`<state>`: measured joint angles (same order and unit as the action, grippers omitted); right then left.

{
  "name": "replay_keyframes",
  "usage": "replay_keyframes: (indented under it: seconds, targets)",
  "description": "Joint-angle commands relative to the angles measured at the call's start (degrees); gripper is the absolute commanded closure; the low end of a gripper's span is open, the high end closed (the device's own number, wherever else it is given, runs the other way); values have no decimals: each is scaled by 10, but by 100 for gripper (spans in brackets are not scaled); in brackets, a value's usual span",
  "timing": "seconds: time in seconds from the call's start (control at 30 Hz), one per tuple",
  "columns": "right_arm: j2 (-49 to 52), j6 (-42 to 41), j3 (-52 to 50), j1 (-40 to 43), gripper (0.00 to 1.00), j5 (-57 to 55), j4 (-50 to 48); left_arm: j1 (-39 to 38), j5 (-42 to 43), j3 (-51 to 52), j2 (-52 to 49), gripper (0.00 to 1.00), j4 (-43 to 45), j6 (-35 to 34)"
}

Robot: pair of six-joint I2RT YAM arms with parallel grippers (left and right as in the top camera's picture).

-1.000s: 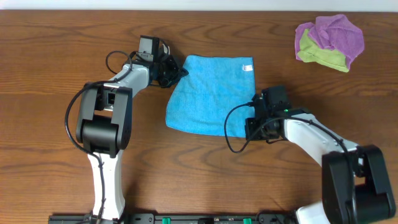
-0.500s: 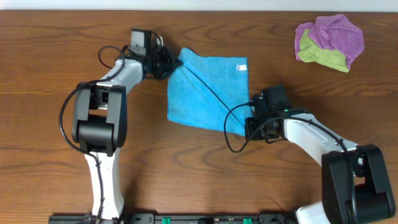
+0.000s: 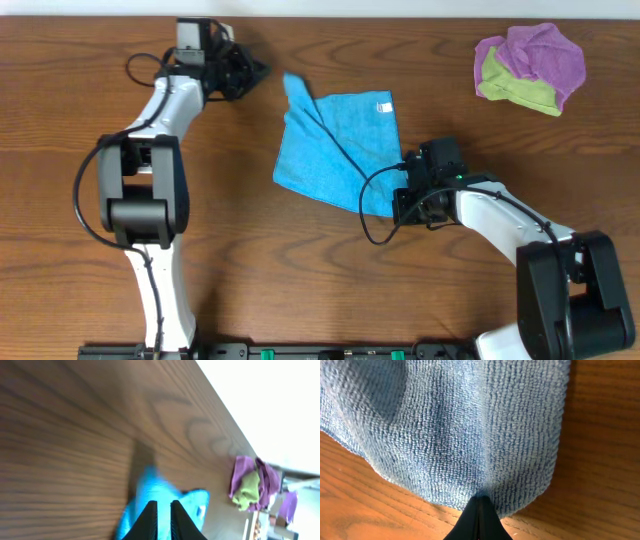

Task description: Fold the cloth

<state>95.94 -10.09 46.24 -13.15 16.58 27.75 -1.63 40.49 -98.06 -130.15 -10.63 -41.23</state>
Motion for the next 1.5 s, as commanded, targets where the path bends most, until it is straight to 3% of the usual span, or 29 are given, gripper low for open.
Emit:
replay_keyframes:
  seconds: [0.0,0.2,0.3,0.5,0.67,0.77,0.87,1.17,1.27,1.47]
  targets:
    - [16,-6,-8,-4,99,-22,16,6,-15,-12,-7,88,-5,17]
    - [16,-6,-8,-4,99,-40,17,14,-3,-12,-7,88,-54,55]
    - [16,-6,-8,-4,99,-58,17,14,23,-12,-6,93,-97,94]
    - [9,-6,0,-4,99,-60,16,5,29,-12,5,94,-226,204]
    - [-19,-6,21,-4,98,-53,17,-6,-21,-12,34,94,-323,294]
    - [-43,-6,38,-4,88,-43,16,-17,-50,-12,56,93,-365,330]
    - [-63,-6,59,-4,70,-41,16,-30,-56,-12,65,90,-400,350]
    - [-75,12,114,-4,30,-70,-21,-78,-65,-12,65,89,-454,376]
    - [-64,17,114,0,23,-87,-51,-94,-66,-12,65,86,-468,386]
    - [10,32,144,23,22,-87,-77,-122,-108,-10,65,83,-496,391]
